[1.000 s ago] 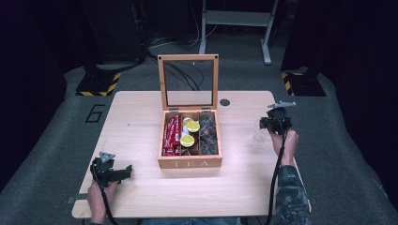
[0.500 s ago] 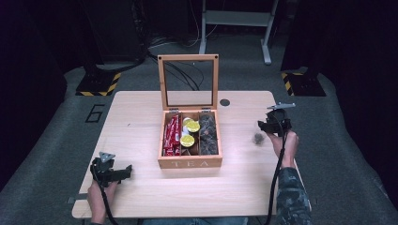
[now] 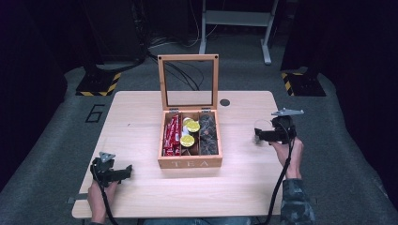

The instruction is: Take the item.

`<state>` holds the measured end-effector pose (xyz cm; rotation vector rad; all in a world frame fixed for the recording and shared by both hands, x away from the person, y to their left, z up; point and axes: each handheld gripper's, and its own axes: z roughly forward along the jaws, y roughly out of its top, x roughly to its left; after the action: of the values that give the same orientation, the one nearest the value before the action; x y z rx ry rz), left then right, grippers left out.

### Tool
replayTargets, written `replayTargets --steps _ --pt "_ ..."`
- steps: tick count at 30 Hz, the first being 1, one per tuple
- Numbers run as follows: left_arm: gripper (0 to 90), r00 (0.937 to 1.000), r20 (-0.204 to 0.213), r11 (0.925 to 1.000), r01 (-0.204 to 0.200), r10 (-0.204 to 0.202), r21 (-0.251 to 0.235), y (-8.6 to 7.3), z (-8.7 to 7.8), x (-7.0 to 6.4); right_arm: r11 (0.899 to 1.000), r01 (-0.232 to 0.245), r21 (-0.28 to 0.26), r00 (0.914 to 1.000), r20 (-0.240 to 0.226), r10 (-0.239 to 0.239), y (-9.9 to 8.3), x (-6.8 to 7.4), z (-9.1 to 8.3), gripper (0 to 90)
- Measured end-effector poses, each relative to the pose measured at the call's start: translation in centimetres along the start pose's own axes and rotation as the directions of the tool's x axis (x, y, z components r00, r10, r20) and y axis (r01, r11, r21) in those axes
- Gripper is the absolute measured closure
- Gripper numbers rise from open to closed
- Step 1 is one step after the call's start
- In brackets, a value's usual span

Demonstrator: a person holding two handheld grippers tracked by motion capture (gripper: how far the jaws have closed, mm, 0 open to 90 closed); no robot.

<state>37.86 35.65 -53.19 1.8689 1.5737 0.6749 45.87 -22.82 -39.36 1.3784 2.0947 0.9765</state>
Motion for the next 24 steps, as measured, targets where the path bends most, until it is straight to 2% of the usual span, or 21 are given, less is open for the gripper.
replayTargets --steps 7,14,18,24 --pt "0.4 1.0 0.001 1.0 -0.001 0.001 0.0 0.0 0.0 0.0 0.998 0.031 -0.047 0.9995 -0.008 -0.031 -1.5 1.1 -2.0 13.8" --pt "0.4 1.0 -0.001 1.0 -0.001 0.001 -0.004 0.0 0.0 0.0 0.997 0.044 -0.07 0.999 0.011 -0.043 -3.5 1.9 -3.5 11.7" --pt "0.4 1.0 -0.001 1.0 -0.001 0.001 -0.004 0.0 0.0 0.0 0.996 0.049 -0.076 0.9986 0.023 -0.047 -4.7 2.2 -3.8 10.8" --pt "0.4 1.0 -0.001 1.0 -0.001 0.001 -0.004 0.0 0.0 0.0 0.996 0.028 -0.083 0.9989 0.038 -0.025 -7.5 2.6 -3.9 8.8"
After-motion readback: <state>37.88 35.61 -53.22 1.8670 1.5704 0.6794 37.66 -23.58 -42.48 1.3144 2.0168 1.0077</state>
